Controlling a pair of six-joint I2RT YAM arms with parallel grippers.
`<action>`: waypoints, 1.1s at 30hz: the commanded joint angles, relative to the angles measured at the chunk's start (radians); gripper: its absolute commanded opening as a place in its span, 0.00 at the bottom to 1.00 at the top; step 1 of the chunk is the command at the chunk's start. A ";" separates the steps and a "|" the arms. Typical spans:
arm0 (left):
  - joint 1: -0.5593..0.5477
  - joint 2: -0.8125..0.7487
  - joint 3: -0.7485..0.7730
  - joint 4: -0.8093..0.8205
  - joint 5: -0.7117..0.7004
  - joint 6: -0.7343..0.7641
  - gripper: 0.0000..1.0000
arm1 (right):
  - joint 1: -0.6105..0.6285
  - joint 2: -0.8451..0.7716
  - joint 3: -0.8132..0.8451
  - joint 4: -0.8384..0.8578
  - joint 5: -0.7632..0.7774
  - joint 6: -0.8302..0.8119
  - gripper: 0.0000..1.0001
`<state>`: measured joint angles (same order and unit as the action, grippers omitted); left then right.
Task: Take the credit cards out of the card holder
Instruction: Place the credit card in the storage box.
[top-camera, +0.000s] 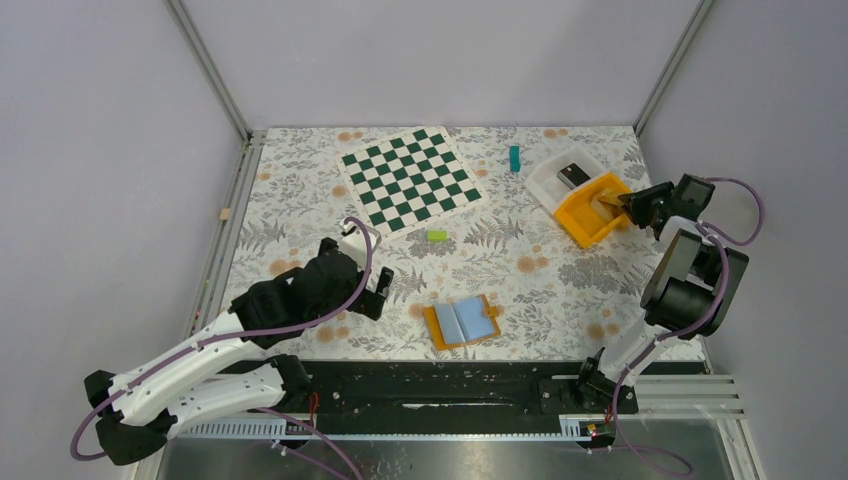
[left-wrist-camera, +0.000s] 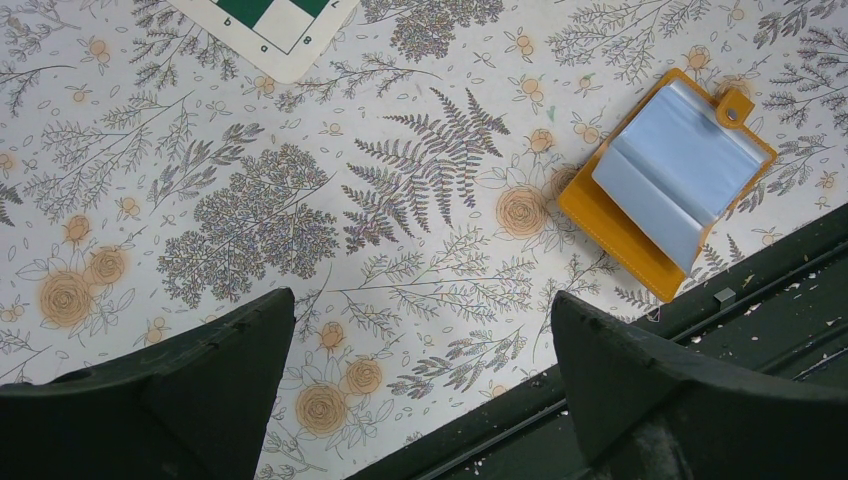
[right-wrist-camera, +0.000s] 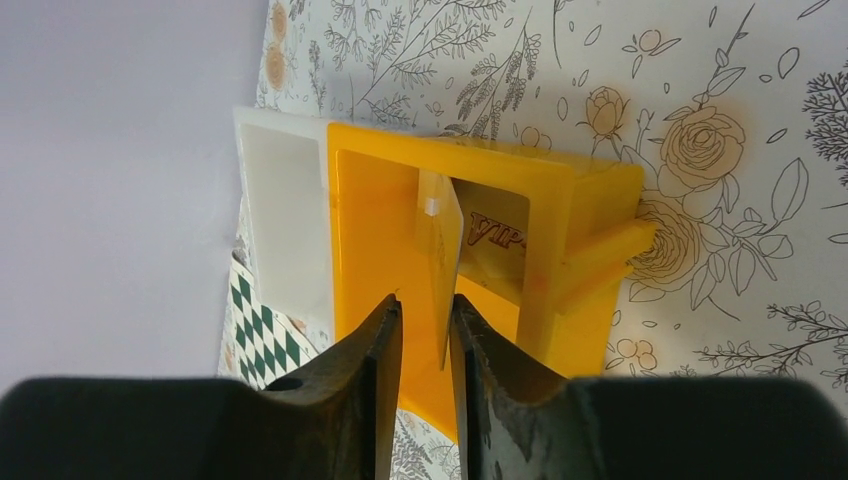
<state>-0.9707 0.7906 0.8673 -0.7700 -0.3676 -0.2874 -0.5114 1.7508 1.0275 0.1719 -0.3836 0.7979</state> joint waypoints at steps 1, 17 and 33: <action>0.002 -0.014 -0.004 0.014 -0.023 0.010 0.99 | -0.009 -0.013 0.044 -0.033 0.021 0.009 0.32; 0.003 -0.015 -0.004 0.014 -0.015 0.011 0.99 | -0.009 -0.044 0.116 -0.227 0.145 0.003 0.38; 0.002 -0.011 -0.005 0.014 -0.016 0.013 0.99 | -0.008 -0.032 0.211 -0.339 0.199 0.020 0.45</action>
<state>-0.9707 0.7906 0.8669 -0.7700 -0.3672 -0.2871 -0.5064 1.7451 1.1721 -0.1352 -0.2512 0.7952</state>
